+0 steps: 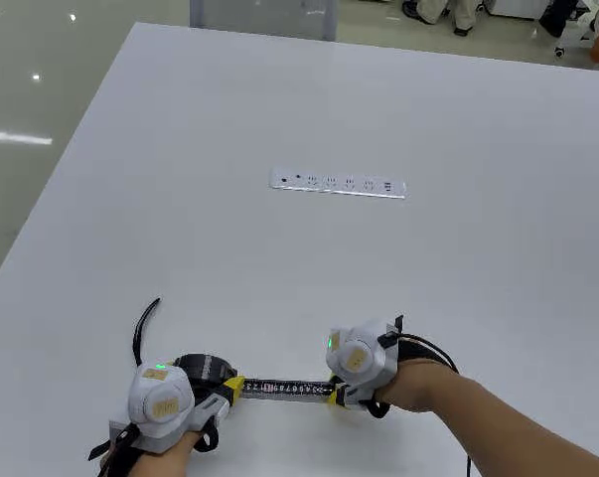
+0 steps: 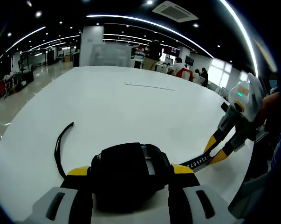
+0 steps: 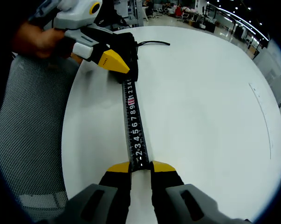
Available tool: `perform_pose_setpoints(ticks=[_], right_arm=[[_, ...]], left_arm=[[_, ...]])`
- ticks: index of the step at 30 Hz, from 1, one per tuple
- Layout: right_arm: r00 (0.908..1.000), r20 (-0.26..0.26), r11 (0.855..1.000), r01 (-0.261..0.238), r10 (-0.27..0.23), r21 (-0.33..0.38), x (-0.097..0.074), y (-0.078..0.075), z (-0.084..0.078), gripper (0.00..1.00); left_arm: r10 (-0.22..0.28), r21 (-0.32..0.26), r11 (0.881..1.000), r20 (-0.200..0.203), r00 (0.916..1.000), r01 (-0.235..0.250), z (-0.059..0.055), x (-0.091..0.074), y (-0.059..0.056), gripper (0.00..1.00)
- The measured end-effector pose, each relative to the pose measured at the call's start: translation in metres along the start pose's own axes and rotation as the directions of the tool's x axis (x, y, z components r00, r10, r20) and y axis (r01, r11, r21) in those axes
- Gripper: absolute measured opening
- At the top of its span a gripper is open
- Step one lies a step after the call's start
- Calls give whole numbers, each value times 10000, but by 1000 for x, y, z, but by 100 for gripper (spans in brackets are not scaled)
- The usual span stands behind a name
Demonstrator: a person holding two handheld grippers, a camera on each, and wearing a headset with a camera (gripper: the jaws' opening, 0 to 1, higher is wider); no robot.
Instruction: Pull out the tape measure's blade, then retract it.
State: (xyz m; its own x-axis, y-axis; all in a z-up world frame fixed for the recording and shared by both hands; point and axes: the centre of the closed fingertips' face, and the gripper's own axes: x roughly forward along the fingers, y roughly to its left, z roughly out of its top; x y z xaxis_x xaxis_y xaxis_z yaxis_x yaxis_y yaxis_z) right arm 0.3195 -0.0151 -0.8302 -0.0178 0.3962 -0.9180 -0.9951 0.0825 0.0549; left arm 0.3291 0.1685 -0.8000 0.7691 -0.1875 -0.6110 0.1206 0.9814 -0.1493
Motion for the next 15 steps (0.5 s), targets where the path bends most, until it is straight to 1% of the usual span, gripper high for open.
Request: perform_pose_setpoints(ticks=[5, 15], right_arm=[[10000, 57, 10000, -18, 18, 49, 0, 2, 2, 15], [10000, 83, 9999, 14, -13, -115, 4, 3, 8, 14]], left_arm=[[-8, 24, 10000, -15, 10000, 9, -1, 1, 0, 62], [-23, 13, 10000, -54, 10000, 23, -1, 1, 0, 62]])
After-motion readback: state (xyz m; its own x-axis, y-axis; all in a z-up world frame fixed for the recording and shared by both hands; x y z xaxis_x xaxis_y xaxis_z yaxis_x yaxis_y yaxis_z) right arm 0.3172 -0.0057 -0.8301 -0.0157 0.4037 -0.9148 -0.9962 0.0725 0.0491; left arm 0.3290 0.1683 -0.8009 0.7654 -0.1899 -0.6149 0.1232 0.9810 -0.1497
